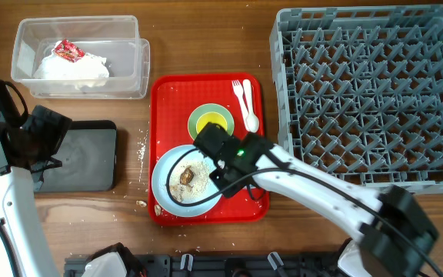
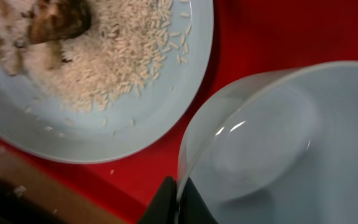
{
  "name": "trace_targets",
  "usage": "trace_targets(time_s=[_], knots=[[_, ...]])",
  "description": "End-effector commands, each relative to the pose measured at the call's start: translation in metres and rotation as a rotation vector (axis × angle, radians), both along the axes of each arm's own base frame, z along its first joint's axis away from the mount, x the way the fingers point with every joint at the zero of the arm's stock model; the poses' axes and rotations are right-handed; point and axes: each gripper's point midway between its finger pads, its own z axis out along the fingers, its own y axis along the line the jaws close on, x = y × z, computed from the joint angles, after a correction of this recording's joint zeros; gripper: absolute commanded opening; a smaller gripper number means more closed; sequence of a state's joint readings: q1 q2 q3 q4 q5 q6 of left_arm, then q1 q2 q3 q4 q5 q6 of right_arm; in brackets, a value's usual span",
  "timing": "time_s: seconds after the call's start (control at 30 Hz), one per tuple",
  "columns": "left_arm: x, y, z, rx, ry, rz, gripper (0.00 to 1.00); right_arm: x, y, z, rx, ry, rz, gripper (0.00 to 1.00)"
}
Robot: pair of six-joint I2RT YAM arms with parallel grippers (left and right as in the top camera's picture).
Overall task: Sort waste into correct bins and load items into the dishwasher rack
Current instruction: 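Carry the bowl to the dish rack and set it down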
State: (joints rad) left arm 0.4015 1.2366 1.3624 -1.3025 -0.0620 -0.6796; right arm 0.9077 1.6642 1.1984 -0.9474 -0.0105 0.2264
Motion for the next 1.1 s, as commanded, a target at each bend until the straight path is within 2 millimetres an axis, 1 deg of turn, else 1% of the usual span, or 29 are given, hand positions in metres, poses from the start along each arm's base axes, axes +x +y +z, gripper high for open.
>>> trace_targets(time_s=[0.0, 0.13, 0.17, 0.2, 0.23, 0.3, 0.37, 0.4, 0.43, 0.5, 0.6, 0.7, 0.77, 0.83, 0.9, 0.93, 1.07], knots=[[-0.002, 0.002, 0.001, 0.001, -0.008, 0.020, 1.00, 0.018, 0.003, 0.070, 0.150, -0.100, -0.051, 0.04], [-0.002, 0.002, 0.001, 0.001, -0.008, 0.020, 1.00, 0.036, -0.020, 0.124, 0.252, -0.208, -0.118, 0.04], [-0.002, 0.002, 0.001, 0.001, -0.008, 0.020, 1.00, 0.045, -0.032, 0.140, 0.285, -0.258, -0.145, 0.04], [-0.002, 0.002, 0.001, 0.000, -0.008, 0.020, 1.00, 0.053, -0.045, 0.152, 0.307, -0.297, -0.171, 0.04], [-0.002, 0.002, 0.001, 0.001, -0.008, 0.020, 1.00, 0.064, -0.065, 0.169, 0.347, -0.343, -0.208, 0.04], [-0.002, 0.002, 0.001, 0.001, -0.008, 0.020, 1.00, 0.076, -0.088, 0.188, 0.433, -0.373, -0.220, 0.04], [-0.002, 0.002, 0.001, 0.001, -0.008, 0.020, 1.00, 0.090, -0.106, 0.203, 0.543, -0.384, -0.227, 0.04], [-0.002, 0.002, 0.001, 0.001, -0.008, 0.020, 1.00, 0.096, -0.112, 0.208, 0.599, -0.382, -0.230, 0.04], [-0.002, 0.002, 0.001, 0.001, -0.008, 0.020, 1.00, 0.106, -0.122, 0.216, 0.693, -0.376, -0.223, 0.04], [-0.002, 0.002, 0.001, 0.001, -0.008, 0.020, 1.00, 0.119, -0.136, 0.224, 0.821, -0.362, -0.222, 0.04], [-0.002, 0.002, 0.001, 0.001, -0.008, 0.020, 1.00, 0.145, -0.159, 0.227, 1.002, -0.329, -0.233, 0.04], [-0.002, 0.002, 0.001, 0.001, -0.008, 0.020, 1.00, 0.167, -0.171, 0.222, 1.183, -0.267, -0.200, 0.04], [-0.002, 0.002, 0.001, 0.001, -0.008, 0.020, 1.00, 0.189, -0.184, 0.208, 1.282, -0.172, -0.272, 0.04], [-0.002, 0.002, 0.001, 0.001, -0.008, 0.020, 1.00, 0.211, -0.197, 0.188, 1.368, -0.062, -0.348, 0.04], [-0.002, 0.002, 0.001, 0.001, -0.008, 0.020, 1.00, 0.222, -0.205, 0.175, 1.445, 0.009, -0.336, 0.05], [-0.002, 0.002, 0.001, 0.001, -0.008, 0.020, 1.00, 0.229, -0.209, 0.165, 1.477, 0.059, -0.336, 0.04], [-0.002, 0.002, 0.001, 0.001, -0.008, 0.020, 1.00, 0.251, -0.216, 0.133, 1.492, 0.145, -0.395, 0.04]])
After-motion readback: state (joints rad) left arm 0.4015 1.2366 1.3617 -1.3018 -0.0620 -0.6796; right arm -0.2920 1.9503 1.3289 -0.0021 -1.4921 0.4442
